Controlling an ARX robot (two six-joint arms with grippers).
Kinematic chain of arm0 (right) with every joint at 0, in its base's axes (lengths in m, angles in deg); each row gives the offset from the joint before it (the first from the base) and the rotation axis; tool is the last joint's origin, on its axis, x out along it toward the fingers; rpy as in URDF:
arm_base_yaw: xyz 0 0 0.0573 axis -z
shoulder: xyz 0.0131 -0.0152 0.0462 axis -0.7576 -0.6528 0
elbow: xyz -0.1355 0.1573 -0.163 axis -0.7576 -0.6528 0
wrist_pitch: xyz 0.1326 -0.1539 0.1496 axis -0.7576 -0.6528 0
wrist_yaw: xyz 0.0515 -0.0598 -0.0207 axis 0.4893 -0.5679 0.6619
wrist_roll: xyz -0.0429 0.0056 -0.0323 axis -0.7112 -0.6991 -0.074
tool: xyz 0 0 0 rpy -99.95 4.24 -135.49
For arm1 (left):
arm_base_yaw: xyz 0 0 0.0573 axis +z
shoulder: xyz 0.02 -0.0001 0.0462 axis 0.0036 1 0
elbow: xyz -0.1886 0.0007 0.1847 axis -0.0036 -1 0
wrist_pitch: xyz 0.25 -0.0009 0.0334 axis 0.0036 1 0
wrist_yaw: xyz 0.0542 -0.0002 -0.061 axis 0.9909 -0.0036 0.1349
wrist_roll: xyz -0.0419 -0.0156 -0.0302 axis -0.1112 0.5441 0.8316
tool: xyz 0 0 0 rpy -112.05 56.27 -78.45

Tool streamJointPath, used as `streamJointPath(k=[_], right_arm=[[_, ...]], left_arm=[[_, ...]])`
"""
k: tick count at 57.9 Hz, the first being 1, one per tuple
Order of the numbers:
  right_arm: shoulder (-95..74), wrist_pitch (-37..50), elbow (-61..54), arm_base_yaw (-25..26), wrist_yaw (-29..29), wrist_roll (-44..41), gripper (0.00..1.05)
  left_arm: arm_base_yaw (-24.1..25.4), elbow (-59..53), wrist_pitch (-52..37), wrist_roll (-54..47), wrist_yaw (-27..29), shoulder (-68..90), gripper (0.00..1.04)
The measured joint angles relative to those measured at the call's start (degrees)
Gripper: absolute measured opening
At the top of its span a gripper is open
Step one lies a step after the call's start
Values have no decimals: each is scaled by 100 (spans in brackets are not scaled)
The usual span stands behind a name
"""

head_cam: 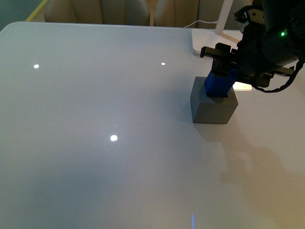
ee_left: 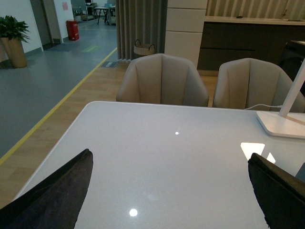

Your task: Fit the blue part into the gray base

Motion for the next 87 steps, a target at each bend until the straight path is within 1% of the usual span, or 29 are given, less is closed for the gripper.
streamJointPath(k=[18, 20, 23, 26, 28, 31, 33, 34, 37, 40, 57, 62, 64, 65, 66, 68, 72, 73, 76, 78, 80, 87], right_arm=[[-17, -85, 0, 44, 28, -118, 45], [-17, -105, 4, 46, 44, -149, 46], [-17, -131, 9, 46, 50, -162, 56], [-20, -146, 9, 46, 42, -177, 63], [-24, -149, 9, 46, 42, -179, 70], [-24, -146, 9, 50, 44, -177, 77], [-24, -142, 9, 50, 48, -175, 84], [-24, -122, 4, 48, 57, -175, 89], [15, -57, -48, 48, 114, -173, 97], [170, 22, -205, 48, 155, -186, 96], [1849, 422, -1189, 96, 247, -284, 96], [2133, 457, -1318, 116, 236, -308, 96], [2124, 1102, -1521, 114, -70, -472, 92], [2124, 1725, -1720, 114, -302, -667, 89], [2124, 2048, -1829, 116, -413, -758, 87], [2124, 3246, -2310, 138, -675, -1062, 80], [2151, 4653, -3053, 221, -702, -1346, 69], [2170, 4846, -3165, 238, -695, -1381, 68], [2319, 5781, -3718, 339, -649, -1537, 57], [2500, 6190, -4000, 407, -597, -1604, 50], [2662, 6339, -4181, 455, -564, -1641, 45], [3333, 6417, -4944, 656, -380, -1709, 18]], left_arm=[[0, 0, 0, 0, 0, 2, 97], [0, 0, 0, 2, 0, 2, 97], [0, 0, 0, 0, 0, 2, 97], [0, 0, 0, 2, 0, 2, 97], [0, 0, 0, 2, -2, 0, 97], [0, 0, 0, 0, 0, 0, 97], [0, 0, 0, 2, -2, 0, 97], [0, 0, 0, 0, 0, 2, 97], [0, 0, 0, 2, 0, 2, 97], [0, 0, 0, 2, 0, 0, 97], [0, 0, 0, 2, 0, 0, 97], [0, 0, 0, 2, 0, 0, 97], [0, 0, 0, 2, -2, 0, 97], [0, 0, 0, 2, -2, 0, 97], [0, 0, 0, 0, -2, 0, 97], [0, 0, 0, 2, -2, 0, 97], [0, 0, 0, 2, 2, 2, 97], [0, 0, 0, 2, 0, 2, 97], [0, 0, 0, 2, 0, 2, 97], [0, 0, 0, 0, 0, 2, 97], [0, 0, 0, 2, -2, 2, 97], [0, 0, 0, 0, -2, 2, 97]])
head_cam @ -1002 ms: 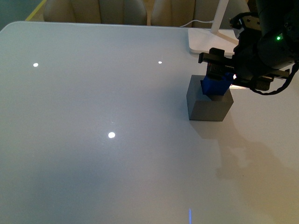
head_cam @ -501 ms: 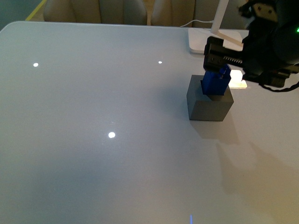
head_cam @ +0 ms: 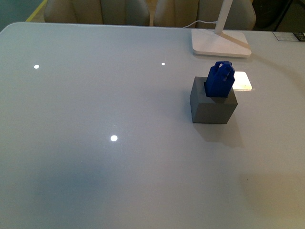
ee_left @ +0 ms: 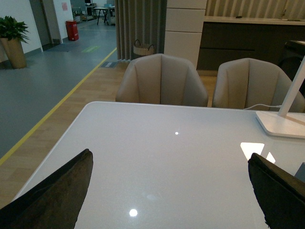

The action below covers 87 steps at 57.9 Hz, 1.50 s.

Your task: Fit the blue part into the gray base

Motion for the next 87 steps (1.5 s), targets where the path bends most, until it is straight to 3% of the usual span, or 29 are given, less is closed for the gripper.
streamJointPath(k=[7, 22, 29, 87], right_arm=[[577, -87, -514, 120, 155, -57, 2], [1707, -535, -1215, 334, 337, -66, 2], [2459, -981, -1519, 713, 708, -66, 2], [6522, -4411, -1963, 730, 732, -68, 2]], left_arm=[[0, 0, 0, 0, 2, 0, 97], [0, 0, 0, 2, 2, 0, 97], [0, 0, 0, 2, 2, 0, 97], [0, 0, 0, 0, 2, 0, 97]])
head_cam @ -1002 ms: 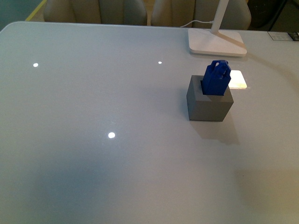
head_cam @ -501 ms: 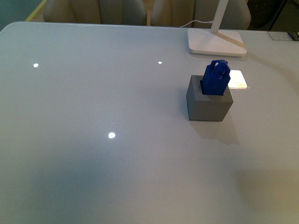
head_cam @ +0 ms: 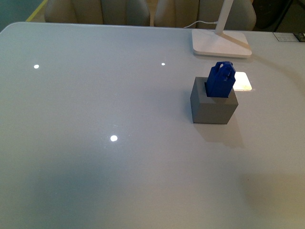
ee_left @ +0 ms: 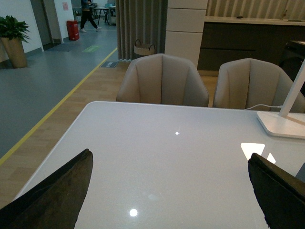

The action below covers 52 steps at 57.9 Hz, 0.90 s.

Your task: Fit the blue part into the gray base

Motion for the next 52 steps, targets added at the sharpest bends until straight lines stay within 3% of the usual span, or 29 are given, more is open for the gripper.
streamJointPath(k=[38, 44, 52], right_arm=[[1322, -1314, -2, 2, -2, 2, 2], [2076, -2234, 0, 4, -2, 0, 2], [2297, -2321, 0, 4, -2, 0, 2]], left_arm=[[0, 0, 0, 2, 0, 0, 97], [0, 0, 0, 2, 0, 0, 97], [0, 0, 0, 0, 0, 0, 97]])
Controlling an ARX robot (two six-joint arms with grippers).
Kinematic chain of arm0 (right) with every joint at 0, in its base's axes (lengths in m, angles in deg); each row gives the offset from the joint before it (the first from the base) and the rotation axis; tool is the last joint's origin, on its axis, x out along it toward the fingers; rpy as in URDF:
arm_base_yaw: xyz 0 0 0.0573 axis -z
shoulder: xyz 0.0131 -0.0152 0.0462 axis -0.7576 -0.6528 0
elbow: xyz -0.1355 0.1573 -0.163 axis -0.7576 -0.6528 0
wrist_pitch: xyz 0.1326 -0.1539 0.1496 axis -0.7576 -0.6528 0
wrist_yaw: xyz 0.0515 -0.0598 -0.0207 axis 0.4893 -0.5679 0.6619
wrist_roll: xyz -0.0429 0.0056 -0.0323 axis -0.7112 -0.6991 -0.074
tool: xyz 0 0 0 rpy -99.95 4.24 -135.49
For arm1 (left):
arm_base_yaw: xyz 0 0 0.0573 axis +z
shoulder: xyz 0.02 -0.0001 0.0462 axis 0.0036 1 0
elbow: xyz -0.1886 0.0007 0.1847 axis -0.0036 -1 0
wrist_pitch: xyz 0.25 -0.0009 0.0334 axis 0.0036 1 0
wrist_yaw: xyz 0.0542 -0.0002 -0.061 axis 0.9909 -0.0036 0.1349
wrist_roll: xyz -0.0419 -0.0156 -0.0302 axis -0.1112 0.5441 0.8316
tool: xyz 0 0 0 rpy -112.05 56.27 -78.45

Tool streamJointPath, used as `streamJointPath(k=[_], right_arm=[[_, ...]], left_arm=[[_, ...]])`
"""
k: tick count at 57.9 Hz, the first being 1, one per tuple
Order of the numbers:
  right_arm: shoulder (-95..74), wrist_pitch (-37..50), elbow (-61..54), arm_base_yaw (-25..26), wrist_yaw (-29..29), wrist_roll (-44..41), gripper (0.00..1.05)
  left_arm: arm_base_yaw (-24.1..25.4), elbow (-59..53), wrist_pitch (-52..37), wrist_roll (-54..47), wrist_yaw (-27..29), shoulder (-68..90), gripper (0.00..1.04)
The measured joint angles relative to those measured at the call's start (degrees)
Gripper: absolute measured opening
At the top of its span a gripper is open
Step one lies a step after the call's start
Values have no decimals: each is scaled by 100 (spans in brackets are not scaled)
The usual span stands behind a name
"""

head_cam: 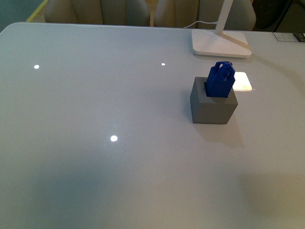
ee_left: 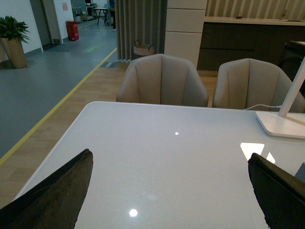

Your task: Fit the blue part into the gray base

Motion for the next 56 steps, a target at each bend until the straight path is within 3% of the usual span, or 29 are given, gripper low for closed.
streamJointPath(k=[7, 16, 23, 36, 56], right_arm=[[9, -9, 0, 0, 2, -11, 3], [13, -9, 0, 0, 2, -9, 31], [15, -9, 0, -2, 2, -9, 61], [15, -9, 0, 0, 2, -9, 97], [15, -9, 0, 0, 2, -9, 96]], left_arm=[[0, 0, 0, 0, -2, 0, 97], [0, 0, 0, 2, -2, 0, 97], [0, 0, 0, 0, 0, 0, 97], [0, 0, 0, 2, -2, 0, 97], [0, 0, 0, 0, 0, 0, 97]])
